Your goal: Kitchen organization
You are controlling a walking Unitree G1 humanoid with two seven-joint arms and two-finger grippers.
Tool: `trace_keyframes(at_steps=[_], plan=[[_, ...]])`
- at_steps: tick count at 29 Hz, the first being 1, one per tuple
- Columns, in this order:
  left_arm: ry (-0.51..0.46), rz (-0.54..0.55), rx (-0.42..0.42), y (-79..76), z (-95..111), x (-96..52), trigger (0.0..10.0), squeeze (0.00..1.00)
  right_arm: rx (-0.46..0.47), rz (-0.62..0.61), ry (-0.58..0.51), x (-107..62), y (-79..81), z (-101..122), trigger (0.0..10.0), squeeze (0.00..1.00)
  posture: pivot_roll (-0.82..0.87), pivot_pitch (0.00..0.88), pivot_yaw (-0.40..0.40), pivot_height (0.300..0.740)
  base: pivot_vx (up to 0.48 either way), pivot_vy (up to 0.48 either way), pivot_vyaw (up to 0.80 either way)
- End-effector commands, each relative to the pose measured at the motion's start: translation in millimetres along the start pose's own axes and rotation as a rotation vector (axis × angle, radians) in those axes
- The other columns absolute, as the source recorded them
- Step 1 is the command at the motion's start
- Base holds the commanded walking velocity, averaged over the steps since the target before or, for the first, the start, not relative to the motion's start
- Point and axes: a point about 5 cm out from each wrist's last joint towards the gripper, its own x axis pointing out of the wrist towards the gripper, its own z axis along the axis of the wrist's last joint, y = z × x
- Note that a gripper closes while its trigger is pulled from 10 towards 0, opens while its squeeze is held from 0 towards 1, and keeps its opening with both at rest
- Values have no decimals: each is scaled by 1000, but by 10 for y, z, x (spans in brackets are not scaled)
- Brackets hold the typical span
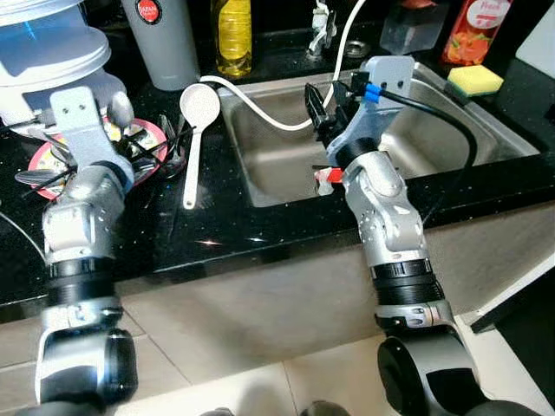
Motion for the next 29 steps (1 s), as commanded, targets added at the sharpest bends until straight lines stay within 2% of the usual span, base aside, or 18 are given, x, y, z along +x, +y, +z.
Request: trace_keyframes(at_steps=[1,3,4,5,7,8,10,11,14,17,21,29], plan=[[-80,-59,28,-65,117,-54,10000,0,46,32,-35,16,62,65,10000,0,-23,0,29,740,0,0,0],[-151,-182,3,-183,244,-156,10000,0,154,124,-55,1,160,138,10000,0,-11,0,14,740,0,0,0],[-151,-182,3,-183,244,-156,10000,0,154,124,-55,1,160,138,10000,0,-11,0,14,740,0,0,0],[-177,-275,-37,-251,287,-237,10000,0,249,208,-54,-24,228,176,10000,0,-10,0,9,740,0,0,0],[-195,-433,-107,-339,316,-385,10000,0,373,335,-56,-64,325,241,10000,0,-12,0,8,740,0,0,0],[-195,-433,-107,-339,316,-385,10000,0,373,335,-56,-64,325,241,10000,0,-12,0,8,740,0,0,0],[-198,-592,-173,-416,299,-556,10000,0,484,426,-65,-110,375,326,10000,0,-22,4,14,740,0,0,0],[-198,-592,-173,-416,299,-556,10000,0,484,426,-65,-110,375,326,10000,0,-22,4,14,740,0,0,0],[-207,-716,-230,-511,267,-693,10000,0,583,512,-77,-180,406,404,10000,0,-31,2,11,740,0,0,0],[-220,-789,-255,-603,264,-755,10000,0,585,587,-61,-235,470,410,10000,0,-40,0,11,740,0,0,0],[-210,-851,-258,-686,234,-804,10000,0,601,619,-38,-259,495,403,10000,0,-50,0,7,740,0,0,0],[-167,-903,-247,-752,167,-849,10000,0,603,642,4,-285,504,370,10000,0,-48,0,0,740,0,0,0]])
